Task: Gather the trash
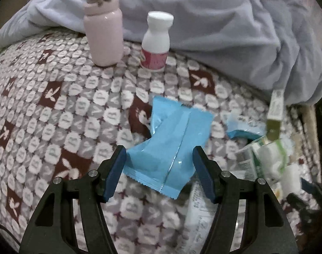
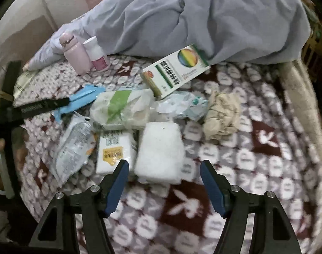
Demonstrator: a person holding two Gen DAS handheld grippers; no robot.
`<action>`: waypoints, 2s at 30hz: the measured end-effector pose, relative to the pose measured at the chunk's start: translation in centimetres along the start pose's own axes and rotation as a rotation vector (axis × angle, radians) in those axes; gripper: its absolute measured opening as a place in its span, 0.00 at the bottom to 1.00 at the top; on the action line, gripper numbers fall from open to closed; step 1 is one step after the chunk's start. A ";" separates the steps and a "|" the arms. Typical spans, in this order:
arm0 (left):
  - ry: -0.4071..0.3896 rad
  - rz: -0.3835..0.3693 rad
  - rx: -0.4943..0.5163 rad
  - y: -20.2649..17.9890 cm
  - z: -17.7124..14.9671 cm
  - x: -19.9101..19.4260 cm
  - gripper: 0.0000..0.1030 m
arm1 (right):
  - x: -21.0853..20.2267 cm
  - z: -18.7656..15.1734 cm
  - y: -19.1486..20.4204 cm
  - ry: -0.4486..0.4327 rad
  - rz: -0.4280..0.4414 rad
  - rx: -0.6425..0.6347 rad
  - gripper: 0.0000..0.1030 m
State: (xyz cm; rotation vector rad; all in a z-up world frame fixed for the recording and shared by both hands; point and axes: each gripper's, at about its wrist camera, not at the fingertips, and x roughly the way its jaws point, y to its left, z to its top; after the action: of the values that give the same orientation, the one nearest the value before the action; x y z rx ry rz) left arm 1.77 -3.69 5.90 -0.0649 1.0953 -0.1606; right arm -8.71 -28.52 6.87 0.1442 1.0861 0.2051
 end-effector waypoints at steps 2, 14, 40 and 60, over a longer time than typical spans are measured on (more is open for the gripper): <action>0.016 0.012 0.023 -0.3 0.1 0.7 0.62 | 0.4 0.1 -0.2 -0.004 0.019 0.026 0.52; 0.076 -0.070 -0.043 1.0 1.1 3.8 0.47 | 0.4 0.1 0.4 -0.058 0.025 -0.025 0.34; -0.107 -0.244 0.247 -17.2 -4.1 -10.7 0.39 | -11.7 -5.8 -8.1 -0.211 -0.084 0.097 0.33; 0.043 -0.526 0.539 -44.9 -10.6 -8.2 0.39 | -20.9 -16.9 -29.1 -0.213 -0.410 0.444 0.33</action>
State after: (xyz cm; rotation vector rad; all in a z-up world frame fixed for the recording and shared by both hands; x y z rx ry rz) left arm -15.67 -46.39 14.22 0.1373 1.0274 -0.9268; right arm -30.39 -61.44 10.82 0.3282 0.9124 -0.4154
